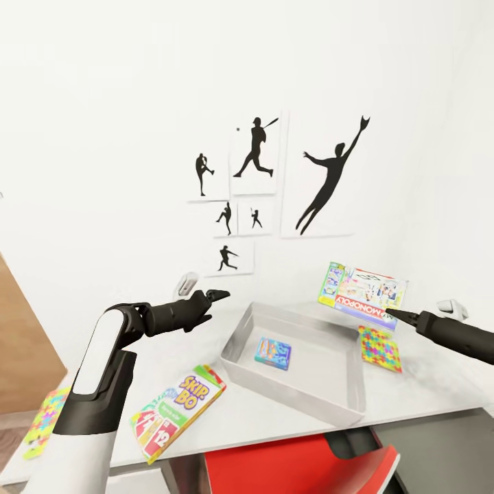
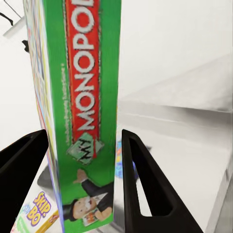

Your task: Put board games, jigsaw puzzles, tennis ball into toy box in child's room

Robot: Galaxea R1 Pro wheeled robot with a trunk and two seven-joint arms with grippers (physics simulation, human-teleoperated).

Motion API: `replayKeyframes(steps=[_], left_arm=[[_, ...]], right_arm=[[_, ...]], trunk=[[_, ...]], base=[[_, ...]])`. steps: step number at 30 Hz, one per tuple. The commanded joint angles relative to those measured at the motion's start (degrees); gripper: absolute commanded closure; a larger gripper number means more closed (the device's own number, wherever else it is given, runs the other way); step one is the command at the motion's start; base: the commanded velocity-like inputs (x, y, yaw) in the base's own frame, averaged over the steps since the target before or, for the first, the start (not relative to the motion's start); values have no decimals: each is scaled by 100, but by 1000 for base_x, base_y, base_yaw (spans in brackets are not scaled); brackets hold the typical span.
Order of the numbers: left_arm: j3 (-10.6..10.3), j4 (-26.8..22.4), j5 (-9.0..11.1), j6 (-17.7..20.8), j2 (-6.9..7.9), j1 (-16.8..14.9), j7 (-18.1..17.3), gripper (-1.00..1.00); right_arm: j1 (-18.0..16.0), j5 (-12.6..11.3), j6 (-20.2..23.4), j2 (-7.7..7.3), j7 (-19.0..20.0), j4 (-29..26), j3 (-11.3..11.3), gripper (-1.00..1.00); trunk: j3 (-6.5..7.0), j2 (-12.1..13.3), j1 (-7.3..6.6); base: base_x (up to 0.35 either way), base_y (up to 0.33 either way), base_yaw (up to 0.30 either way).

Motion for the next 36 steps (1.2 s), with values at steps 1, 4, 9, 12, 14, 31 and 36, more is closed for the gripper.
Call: replayKeyframes(steps=[1, 4, 9, 12, 14, 31, 36], left_arm=[[3, -4, 54, 9, -3, -7, 60, -100], [3, -4, 53, 9, -3, -7, 60, -100], [3, -4, 50, 9, -3, -7, 60, -100], [3, -4, 48, 9, -3, -7, 60, -100], [3, -4, 47, 9, -3, -7, 63, -100], [3, -4, 15, 9, -3, -7, 62, -100], [3, -4, 16, 9, -3, -7, 62, -100]], right_arm=[[-4, 48, 23, 0, 58, -7, -10, 100], [1, 48, 23, 0, 59, -20, -15, 100], [0, 47, 23, 4, 59, -31, -16, 100], [0, 43, 23, 5, 60, -32, -20, 100], [0, 41, 23, 5, 60, -33, -22, 100], [0, 47, 23, 7, 60, -41, -17, 100], [2, 47, 23, 15, 60, -37, -12, 100]], trunk=[[-14, -14, 4], [-14, -14, 4], [-14, -14, 4], [-14, -14, 4], [-14, -14, 4], [-14, -14, 4], [-14, -14, 4]], base=[[34, -58, 0], [22, -38, 36], [9, -16, 160], [4, -6, 122], [2, -3, 55], [100, -84, 12], [47, -37, 1]])
